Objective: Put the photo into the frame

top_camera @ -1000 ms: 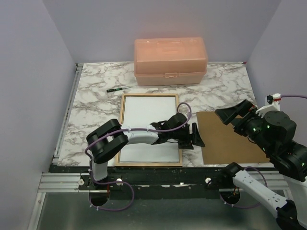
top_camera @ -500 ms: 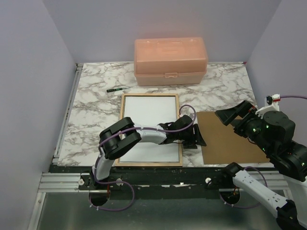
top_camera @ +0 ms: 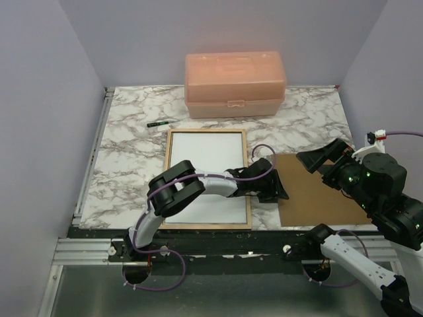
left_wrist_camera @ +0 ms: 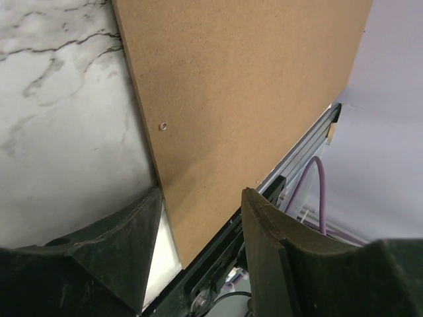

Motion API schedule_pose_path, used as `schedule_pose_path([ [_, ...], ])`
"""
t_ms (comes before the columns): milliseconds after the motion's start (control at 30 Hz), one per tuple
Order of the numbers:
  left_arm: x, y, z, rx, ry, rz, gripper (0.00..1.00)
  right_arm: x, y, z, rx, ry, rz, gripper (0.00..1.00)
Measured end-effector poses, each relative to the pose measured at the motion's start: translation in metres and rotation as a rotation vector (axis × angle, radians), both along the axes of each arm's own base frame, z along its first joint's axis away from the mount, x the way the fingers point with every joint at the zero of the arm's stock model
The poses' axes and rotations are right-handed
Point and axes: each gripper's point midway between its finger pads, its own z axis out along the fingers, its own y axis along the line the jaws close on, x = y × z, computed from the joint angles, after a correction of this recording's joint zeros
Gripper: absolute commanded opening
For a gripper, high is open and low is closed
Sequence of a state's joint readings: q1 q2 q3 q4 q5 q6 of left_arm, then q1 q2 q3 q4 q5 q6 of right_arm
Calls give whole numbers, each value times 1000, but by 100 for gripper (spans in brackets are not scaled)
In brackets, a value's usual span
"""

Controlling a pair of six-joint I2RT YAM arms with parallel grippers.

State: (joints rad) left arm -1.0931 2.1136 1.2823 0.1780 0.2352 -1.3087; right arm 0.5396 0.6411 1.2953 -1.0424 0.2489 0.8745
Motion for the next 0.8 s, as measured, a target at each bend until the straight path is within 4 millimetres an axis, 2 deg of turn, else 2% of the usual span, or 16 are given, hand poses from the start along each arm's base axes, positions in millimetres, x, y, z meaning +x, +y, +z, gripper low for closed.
schedule_pose_path([
  [133, 3, -6, 1, -15, -3, 2, 53, 0, 0, 0, -1, 1, 0, 100],
  [567, 6, -7, 8, -64, -57, -4, 53, 0, 0, 0, -1, 1, 0, 100],
  [667, 6, -8, 18, -76, -71, -1, 53, 0, 0, 0, -1, 1, 0, 100],
  [800, 5, -7, 51, -125, -102, 1, 53, 0, 0, 0, -1, 1, 0, 100],
])
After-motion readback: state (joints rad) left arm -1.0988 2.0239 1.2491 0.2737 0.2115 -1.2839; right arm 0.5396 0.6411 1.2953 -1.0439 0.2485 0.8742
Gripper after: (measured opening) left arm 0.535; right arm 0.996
